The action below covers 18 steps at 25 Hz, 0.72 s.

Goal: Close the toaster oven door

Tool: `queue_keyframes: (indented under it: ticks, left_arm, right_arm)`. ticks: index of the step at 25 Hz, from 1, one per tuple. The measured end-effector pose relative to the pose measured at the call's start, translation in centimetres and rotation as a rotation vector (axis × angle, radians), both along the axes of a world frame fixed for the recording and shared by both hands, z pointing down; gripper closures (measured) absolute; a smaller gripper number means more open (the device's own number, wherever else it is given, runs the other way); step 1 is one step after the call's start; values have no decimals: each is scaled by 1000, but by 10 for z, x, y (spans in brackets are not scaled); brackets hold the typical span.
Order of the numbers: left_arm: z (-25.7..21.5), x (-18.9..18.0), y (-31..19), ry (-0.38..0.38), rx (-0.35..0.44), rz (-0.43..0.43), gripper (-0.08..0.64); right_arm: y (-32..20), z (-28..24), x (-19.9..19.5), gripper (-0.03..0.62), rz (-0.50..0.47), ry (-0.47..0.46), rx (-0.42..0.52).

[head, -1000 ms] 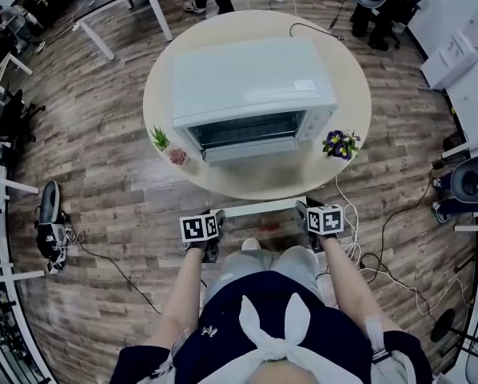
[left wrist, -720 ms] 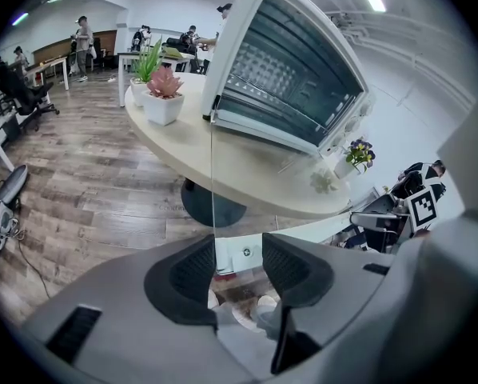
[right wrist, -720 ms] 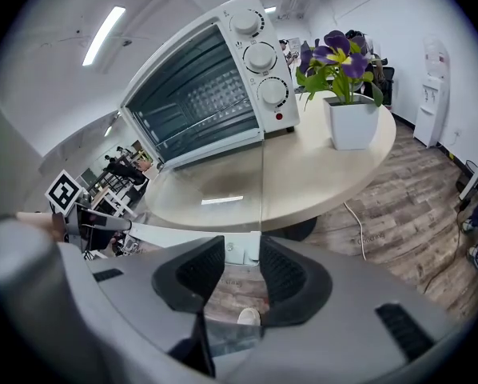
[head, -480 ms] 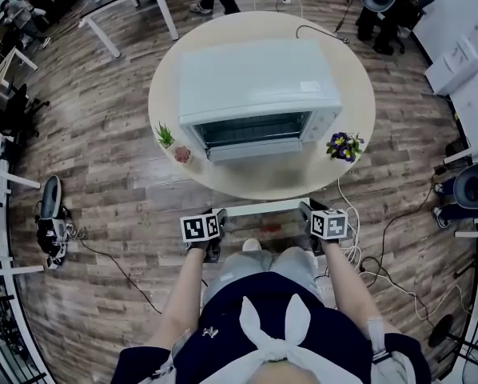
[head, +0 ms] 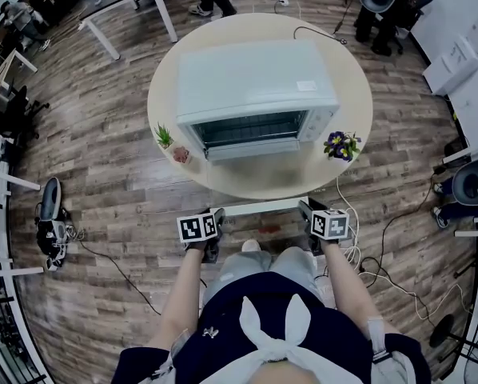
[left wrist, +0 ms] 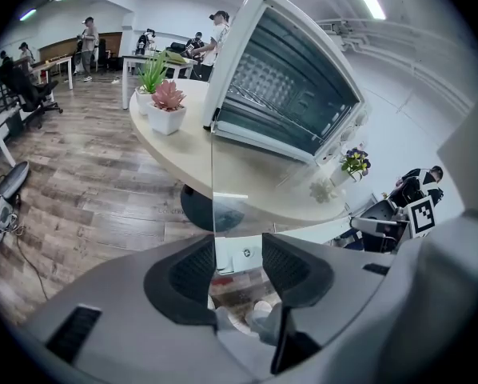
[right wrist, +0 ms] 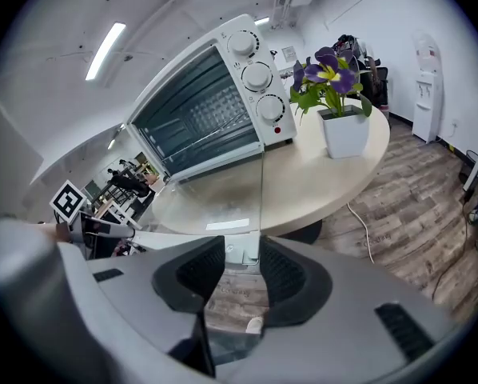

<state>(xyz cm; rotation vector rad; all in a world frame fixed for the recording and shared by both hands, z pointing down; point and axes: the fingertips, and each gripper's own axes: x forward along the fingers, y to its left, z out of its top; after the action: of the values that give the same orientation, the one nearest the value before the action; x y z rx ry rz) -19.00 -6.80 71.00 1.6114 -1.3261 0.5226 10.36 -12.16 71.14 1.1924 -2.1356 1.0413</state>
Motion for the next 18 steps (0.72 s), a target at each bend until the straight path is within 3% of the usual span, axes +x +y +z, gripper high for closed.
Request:
queue_keyframes:
  ticks: [18]
  left_arm:
    - [-21,-2,-1,35,58,-28,367]
  right_arm:
    - [11,-25,15,441,76,-127,91]
